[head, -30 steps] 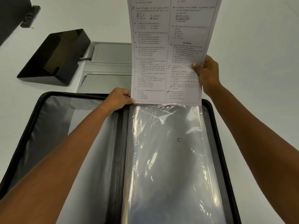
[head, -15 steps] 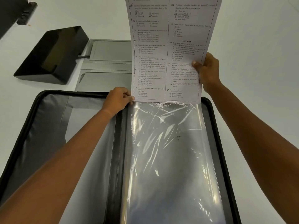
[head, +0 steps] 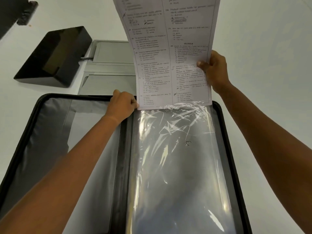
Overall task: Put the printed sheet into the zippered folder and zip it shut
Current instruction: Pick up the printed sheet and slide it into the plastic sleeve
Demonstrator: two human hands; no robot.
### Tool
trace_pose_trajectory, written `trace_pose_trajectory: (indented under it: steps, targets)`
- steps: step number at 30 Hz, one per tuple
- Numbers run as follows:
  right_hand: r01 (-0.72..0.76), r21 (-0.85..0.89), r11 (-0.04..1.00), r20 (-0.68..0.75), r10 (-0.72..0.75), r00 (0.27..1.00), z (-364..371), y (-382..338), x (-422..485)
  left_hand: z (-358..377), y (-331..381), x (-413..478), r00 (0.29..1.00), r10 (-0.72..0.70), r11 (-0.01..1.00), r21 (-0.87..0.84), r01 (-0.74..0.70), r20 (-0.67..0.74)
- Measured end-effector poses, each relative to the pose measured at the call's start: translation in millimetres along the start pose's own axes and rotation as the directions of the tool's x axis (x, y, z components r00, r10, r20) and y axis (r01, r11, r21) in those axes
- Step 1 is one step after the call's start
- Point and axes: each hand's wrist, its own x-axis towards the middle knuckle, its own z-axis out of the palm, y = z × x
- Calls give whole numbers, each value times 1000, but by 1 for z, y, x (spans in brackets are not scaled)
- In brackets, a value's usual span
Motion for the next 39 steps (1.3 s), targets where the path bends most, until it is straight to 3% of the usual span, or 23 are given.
trace_pose_trajectory:
  steps: [11, 19, 29, 32, 35, 39]
  targets:
    - [-53, 12, 998, 92, 52, 994, 3, 1, 0, -2, -11, -1, 996, 72, 995, -59, -75, -59]
    - [-202, -79, 976, 214, 214, 953, -6, 20, -9, 0, -5, 2, 986, -70, 961, -277, 26, -151]
    - [-262, -126, 957, 288, 288, 913, -13, 37, -31, 5, 4, 1, 969, -174, 938, -329, 110, -173]
    - [-273, -68, 960, 233, 282, 931, -11, 37, -31, 8, 2, -3, 978, -156, 935, -340, 100, -141]
    - [-346, 18, 938, 44, 345, 938, -5, 33, -24, 8, -2, -6, 982, -152, 931, -348, 106, -109]
    - [-285, -101, 953, 6, 287, 958, -1, 33, -24, 5, -3, -6, 986, -140, 935, -341, 102, -88]
